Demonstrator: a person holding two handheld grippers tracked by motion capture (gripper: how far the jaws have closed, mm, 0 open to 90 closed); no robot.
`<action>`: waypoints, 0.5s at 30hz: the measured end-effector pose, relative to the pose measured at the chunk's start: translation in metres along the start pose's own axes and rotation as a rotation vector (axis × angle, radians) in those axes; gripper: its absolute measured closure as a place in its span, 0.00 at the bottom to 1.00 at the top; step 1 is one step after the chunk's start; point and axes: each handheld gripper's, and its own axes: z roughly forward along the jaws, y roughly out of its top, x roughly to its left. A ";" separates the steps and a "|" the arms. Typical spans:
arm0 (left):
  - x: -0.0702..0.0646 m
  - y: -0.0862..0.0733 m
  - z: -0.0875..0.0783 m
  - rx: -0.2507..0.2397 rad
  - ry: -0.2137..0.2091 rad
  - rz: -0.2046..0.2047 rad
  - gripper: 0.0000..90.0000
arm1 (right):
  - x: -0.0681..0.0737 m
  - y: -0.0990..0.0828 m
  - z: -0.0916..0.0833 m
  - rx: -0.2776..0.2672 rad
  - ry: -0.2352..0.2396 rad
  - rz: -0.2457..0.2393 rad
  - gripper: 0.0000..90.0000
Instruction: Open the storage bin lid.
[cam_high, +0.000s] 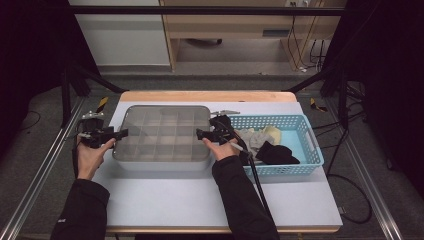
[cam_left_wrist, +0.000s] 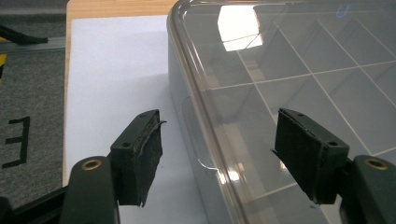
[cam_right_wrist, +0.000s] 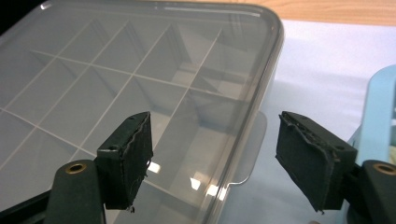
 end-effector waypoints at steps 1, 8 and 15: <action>-0.001 0.000 0.001 0.005 -0.005 -0.002 0.33 | 0.000 -0.001 0.002 0.006 -0.004 -0.005 0.29; -0.004 0.002 0.005 0.019 -0.033 -0.013 0.30 | -0.002 -0.002 0.006 0.016 0.007 0.013 0.28; -0.006 0.003 0.009 0.031 -0.044 -0.023 0.27 | -0.003 -0.002 0.008 0.038 0.042 0.050 0.27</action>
